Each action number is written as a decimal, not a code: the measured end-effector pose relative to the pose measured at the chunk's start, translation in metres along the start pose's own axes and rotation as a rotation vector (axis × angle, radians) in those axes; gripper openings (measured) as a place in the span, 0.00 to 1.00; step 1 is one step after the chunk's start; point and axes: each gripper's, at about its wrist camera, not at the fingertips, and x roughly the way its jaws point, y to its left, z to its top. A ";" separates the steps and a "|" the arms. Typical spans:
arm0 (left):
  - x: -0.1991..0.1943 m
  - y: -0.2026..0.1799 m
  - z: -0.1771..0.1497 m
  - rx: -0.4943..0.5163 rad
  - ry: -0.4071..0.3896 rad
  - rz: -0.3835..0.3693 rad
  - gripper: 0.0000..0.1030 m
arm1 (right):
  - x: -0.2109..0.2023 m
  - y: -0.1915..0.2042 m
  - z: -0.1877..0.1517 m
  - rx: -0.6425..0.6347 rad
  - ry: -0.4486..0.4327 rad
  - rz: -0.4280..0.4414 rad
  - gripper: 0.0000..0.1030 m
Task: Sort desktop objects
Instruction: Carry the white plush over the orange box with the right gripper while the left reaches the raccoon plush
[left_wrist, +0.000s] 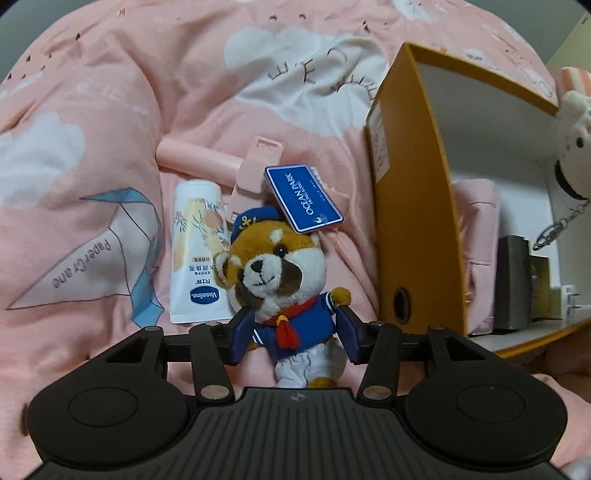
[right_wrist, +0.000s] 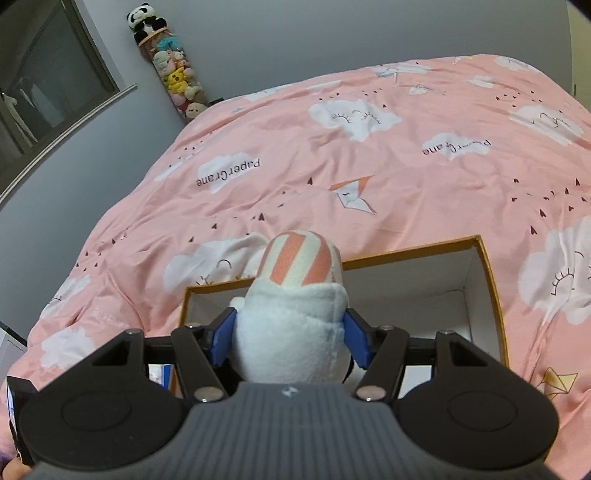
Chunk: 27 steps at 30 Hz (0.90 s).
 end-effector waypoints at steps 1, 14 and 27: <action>0.004 0.000 0.000 -0.005 0.009 0.004 0.55 | 0.003 -0.001 -0.001 0.004 0.007 -0.001 0.62; -0.025 0.016 -0.005 -0.064 -0.088 -0.073 0.20 | 0.025 -0.023 -0.004 -0.013 0.070 -0.034 0.62; -0.038 0.020 0.005 -0.050 -0.059 -0.083 0.01 | 0.028 -0.023 -0.008 -0.056 0.110 -0.020 0.62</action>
